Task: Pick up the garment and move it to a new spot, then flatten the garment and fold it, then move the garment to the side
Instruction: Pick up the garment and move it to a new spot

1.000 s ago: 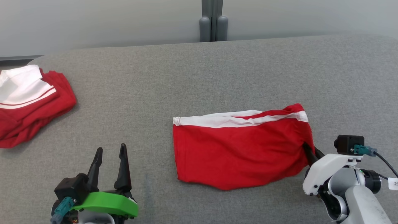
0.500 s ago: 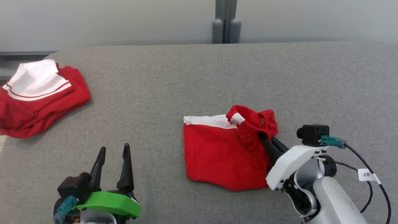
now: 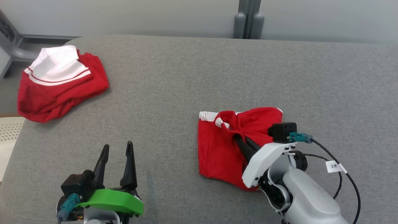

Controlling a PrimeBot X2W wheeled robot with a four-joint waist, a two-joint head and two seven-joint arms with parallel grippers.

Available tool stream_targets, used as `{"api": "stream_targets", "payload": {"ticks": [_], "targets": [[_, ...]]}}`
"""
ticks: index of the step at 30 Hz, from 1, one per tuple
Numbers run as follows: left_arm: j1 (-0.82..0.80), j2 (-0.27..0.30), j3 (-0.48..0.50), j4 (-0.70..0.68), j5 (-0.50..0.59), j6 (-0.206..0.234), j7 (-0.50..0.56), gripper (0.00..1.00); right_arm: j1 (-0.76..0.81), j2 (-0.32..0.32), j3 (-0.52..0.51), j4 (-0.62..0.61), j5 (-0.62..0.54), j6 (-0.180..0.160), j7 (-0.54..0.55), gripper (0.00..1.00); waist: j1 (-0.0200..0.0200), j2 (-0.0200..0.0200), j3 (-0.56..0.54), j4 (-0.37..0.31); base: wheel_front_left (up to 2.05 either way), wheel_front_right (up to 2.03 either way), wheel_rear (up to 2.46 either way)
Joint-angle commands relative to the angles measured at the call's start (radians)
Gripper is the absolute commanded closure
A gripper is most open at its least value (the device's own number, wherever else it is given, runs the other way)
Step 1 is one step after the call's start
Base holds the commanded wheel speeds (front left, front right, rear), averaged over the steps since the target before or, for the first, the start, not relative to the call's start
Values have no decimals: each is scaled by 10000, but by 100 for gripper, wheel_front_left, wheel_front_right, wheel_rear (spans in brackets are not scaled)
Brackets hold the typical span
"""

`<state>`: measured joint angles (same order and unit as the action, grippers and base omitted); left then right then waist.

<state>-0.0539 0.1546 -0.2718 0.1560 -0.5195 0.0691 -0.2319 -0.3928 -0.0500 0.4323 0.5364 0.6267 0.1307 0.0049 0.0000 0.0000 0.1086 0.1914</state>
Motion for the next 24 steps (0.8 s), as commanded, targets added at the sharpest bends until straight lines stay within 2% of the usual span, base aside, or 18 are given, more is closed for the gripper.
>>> {"api": "stream_targets", "payload": {"ticks": [1,5,7,8,11,16,24], "targets": [[-181,-7,-7,26,-45,-64,-53,0,-228,-10,225,232,170,0,-157,100,0,0,35,42,0,0,0],[-251,-20,-15,66,-57,-44,-85,0,-638,-8,1039,857,489,0,-550,100,0,0,71,37,0,0,0],[-263,-22,-27,91,-63,-45,-88,0,-802,-8,1528,1022,642,2,-735,37,0,0,93,13,0,0,0],[-273,-25,-38,101,-65,-50,-92,0,-873,-5,1778,1050,721,0,-853,0,0,0,101,-5,0,0,0],[-285,-33,-35,124,-64,-28,-116,0,-1032,-20,2365,1257,567,0,-1203,0,0,0,105,-97,0,0,0],[-261,-25,-35,140,-76,18,-141,0,-1070,-20,2722,1152,538,0,-1661,0,0,0,76,-306,0,0,0],[-215,18,-47,78,-94,60,-161,0,-1136,-16,1564,1125,-577,0,-2391,0,0,0,76,-560,0,0,0]]}}
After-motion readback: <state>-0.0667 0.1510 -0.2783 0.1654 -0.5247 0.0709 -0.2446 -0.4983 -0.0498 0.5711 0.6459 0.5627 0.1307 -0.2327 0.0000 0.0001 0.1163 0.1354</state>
